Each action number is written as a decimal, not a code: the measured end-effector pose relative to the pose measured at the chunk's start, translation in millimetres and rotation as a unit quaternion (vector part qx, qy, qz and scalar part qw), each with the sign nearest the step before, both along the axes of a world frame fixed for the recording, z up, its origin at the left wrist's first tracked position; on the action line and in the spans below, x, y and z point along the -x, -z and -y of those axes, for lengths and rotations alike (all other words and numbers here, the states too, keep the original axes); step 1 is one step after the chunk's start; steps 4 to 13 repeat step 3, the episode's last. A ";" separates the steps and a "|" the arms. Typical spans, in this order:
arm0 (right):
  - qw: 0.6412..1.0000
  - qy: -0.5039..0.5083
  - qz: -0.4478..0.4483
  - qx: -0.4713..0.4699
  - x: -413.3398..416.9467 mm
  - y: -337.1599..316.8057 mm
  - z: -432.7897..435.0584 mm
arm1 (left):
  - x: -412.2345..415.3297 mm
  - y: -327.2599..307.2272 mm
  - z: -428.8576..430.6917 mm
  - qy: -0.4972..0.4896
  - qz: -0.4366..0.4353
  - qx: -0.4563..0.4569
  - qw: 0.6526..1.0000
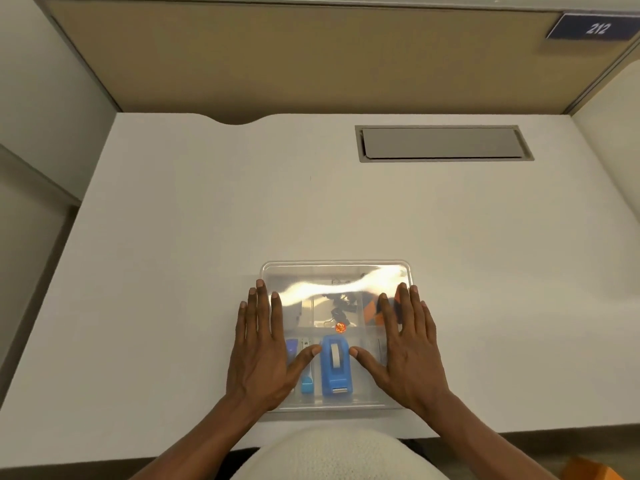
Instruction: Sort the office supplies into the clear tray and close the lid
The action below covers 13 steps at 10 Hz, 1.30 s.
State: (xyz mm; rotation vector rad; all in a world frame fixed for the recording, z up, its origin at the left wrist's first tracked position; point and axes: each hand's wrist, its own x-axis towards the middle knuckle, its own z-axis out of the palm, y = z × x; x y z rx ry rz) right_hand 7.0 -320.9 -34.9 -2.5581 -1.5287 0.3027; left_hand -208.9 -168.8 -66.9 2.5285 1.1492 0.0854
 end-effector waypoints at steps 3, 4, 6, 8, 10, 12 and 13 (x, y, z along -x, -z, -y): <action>0.988 0.055 -0.036 -0.141 -40.3 -36.6 -28.1 | -13.8 -33.8 -12.9 0.028 -0.011 -0.066 0.997; 0.988 0.055 -0.036 -0.141 -40.3 -36.6 -28.1 | -13.8 -33.8 -12.9 0.028 -0.011 -0.066 0.997; 0.988 0.055 -0.036 -0.141 -40.3 -36.6 -28.1 | -13.8 -33.8 -12.9 0.028 -0.011 -0.066 0.997; 0.988 0.055 -0.036 -0.141 -40.3 -36.6 -28.1 | -13.8 -33.8 -12.9 0.028 -0.011 -0.066 0.997; 0.988 0.055 -0.036 -0.141 -40.3 -36.6 -28.1 | -13.8 -33.8 -12.9 0.028 -0.011 -0.066 0.997; 0.988 0.055 -0.036 -0.141 -40.3 -36.6 -28.1 | -13.8 -33.8 -12.9 0.028 -0.011 -0.066 0.997; 0.988 0.055 -0.036 -0.141 -40.3 -36.6 -28.1 | -13.8 -33.8 -12.9 0.028 -0.011 -0.066 0.997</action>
